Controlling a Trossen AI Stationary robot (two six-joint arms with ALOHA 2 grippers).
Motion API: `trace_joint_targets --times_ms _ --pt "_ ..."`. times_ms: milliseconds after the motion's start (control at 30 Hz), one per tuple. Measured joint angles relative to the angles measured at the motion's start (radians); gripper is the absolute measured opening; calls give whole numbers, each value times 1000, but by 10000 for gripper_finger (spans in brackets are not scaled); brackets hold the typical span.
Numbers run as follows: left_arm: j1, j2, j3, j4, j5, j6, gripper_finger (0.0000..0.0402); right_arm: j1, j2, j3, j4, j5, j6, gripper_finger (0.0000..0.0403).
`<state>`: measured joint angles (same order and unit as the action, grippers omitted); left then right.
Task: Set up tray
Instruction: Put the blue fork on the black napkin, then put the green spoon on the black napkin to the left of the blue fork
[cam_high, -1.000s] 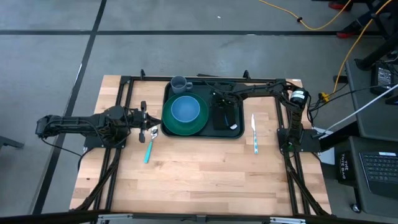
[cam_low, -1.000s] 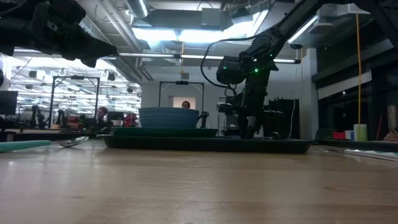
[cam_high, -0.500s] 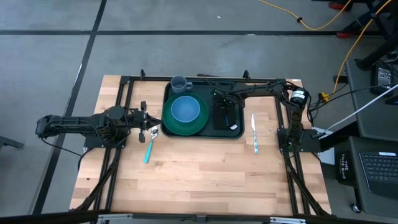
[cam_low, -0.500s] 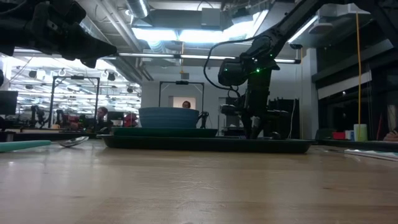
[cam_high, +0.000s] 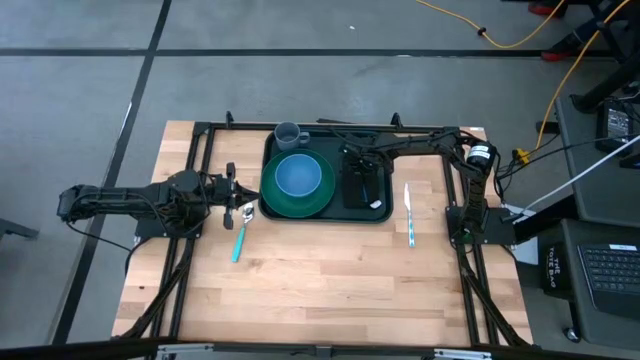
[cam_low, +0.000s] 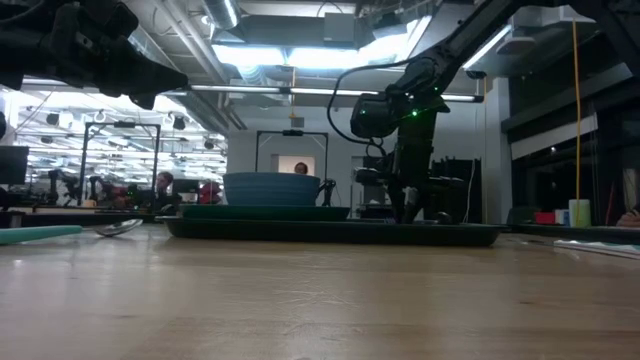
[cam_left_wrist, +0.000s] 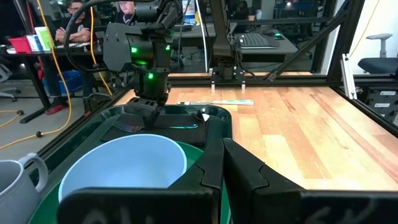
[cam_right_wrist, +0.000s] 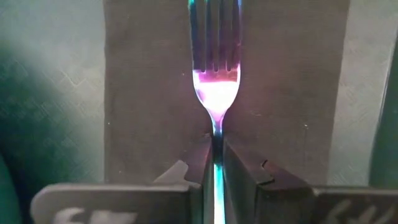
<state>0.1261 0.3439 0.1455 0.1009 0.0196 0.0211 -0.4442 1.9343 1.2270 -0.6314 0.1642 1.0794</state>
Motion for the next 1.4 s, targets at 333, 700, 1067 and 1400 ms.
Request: trace_joint_targets --times_ms 333,700,1067,1400 --pt "0 0 0 0 0 0 3 0 0 0 2 38 -11 47" --pt "0 0 0 0 0 0 3 0 0 0 2 37 -13 47" --pt "0 0 0 0 0 0 3 0 0 0 2 36 -20 47" --pt "0 0 0 0 0 0 3 0 0 0 2 36 -37 99"
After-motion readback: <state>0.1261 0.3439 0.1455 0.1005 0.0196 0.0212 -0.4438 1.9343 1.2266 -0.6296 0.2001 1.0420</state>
